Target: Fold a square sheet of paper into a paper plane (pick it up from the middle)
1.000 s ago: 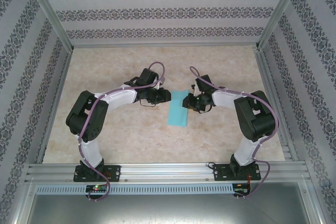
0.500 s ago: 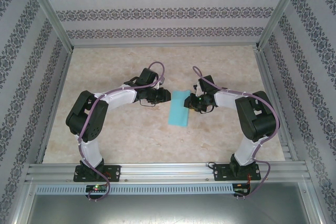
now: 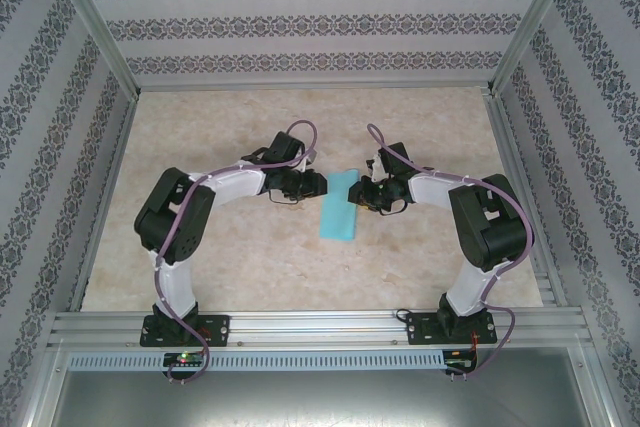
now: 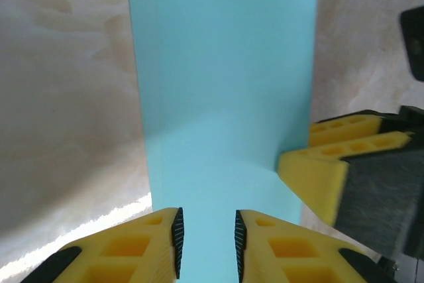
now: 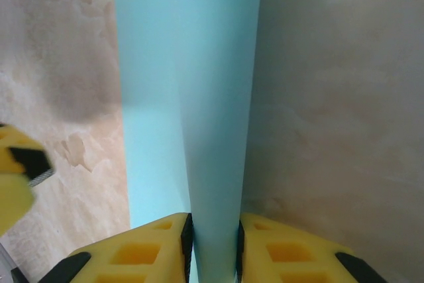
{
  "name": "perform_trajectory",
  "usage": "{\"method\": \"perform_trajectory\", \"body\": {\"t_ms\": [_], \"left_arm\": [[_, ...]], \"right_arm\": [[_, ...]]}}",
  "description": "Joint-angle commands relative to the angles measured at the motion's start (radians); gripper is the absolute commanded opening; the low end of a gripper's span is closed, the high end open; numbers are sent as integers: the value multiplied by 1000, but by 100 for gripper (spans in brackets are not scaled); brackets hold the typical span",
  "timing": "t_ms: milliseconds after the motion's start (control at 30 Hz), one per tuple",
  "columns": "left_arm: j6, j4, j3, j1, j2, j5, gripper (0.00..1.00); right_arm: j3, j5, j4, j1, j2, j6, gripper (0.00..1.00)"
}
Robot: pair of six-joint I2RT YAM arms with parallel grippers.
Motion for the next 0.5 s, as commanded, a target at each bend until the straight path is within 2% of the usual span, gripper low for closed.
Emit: {"method": "perform_trajectory", "body": {"t_ms": [0, 467], "left_arm": [[0, 8, 42, -10, 48, 10, 29], [23, -18, 101, -30, 147, -1, 28]], "right_arm": [[-18, -34, 29, -10, -24, 0, 26], [17, -10, -25, -13, -9, -49, 29]]}}
